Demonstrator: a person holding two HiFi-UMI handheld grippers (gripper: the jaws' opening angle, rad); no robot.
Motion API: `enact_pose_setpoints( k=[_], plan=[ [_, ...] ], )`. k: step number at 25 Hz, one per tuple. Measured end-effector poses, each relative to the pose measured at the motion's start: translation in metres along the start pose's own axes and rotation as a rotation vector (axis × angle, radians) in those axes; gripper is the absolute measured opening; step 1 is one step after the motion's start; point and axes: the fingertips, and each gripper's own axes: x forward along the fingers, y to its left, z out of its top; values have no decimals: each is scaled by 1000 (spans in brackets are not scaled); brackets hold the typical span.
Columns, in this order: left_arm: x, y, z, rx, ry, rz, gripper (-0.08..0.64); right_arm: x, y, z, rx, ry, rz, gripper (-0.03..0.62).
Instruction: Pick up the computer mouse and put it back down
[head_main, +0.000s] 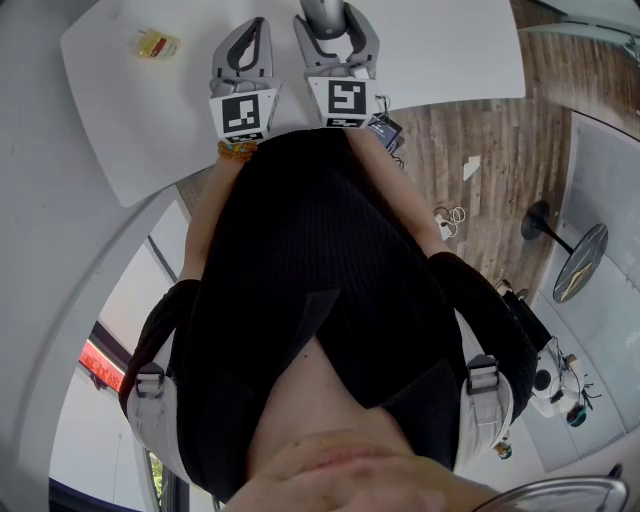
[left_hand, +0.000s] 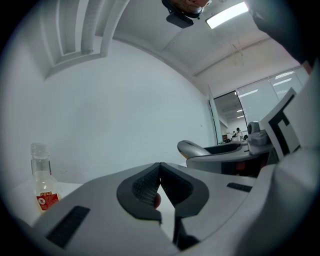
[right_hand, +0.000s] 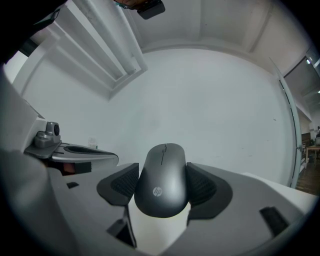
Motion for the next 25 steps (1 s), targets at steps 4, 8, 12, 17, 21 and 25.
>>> enact_pose_setpoints(
  k=[4,8,12,17,21,25],
  plan=[
    [0,0,-1,-2,1,-2,14,0,0,-1,-3,2,-1,288],
    [1,1,-2,-2,2,-1,14,1,-1,-1,-7,3,0,288],
    [1,1,-3,-1,5,-1,14,1,0,-1,-8,3,2,288],
    [2,1,-4,-3,7,0,14,2,1,-1,-11,3,4,288],
    [2,1,-4,-1,9,-1,14,2,1,-1,-12,3,6,288],
    [1,2,-4,0,11,1,14,2,1,-1,-15,7,8,288]
  ],
)
